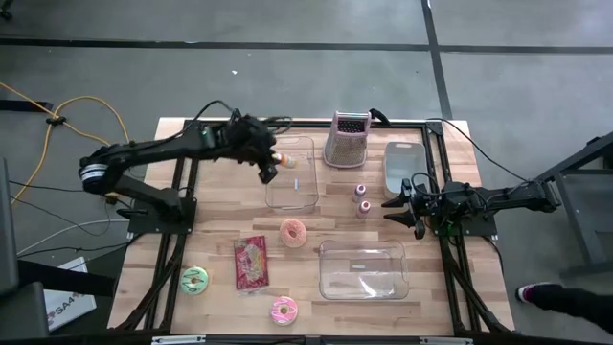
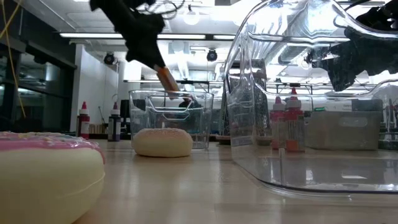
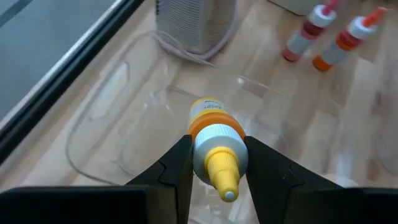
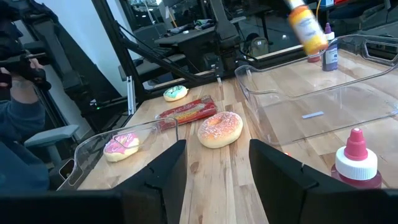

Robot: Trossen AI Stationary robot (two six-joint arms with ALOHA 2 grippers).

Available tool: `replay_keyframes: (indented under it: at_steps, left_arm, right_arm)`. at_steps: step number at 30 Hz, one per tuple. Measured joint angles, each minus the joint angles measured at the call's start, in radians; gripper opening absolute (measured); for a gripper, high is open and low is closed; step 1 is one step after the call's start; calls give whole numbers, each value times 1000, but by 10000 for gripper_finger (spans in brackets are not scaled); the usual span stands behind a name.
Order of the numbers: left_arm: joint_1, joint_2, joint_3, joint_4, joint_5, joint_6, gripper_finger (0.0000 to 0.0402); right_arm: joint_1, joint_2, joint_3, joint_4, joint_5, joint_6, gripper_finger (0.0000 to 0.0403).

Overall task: Pick & Place Food Item
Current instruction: Put the yellow food coloring bottle into the top transparent bin

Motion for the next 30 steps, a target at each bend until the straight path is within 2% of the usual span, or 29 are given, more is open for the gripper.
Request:
replay_keyframes:
  at_steps: [7,12,30]
  left_arm:
    - [57,111,105,-32,17,75,112]
    - [76,167,161,-117,-17,112,112]
    - [126,278,167,-224,-51,159,112]
  right_arm:
    - [0,0,0,0,0,0,162]
    - [0,0,0,0,0,0,162]
    - [0,0,0,-1,0,0,162]
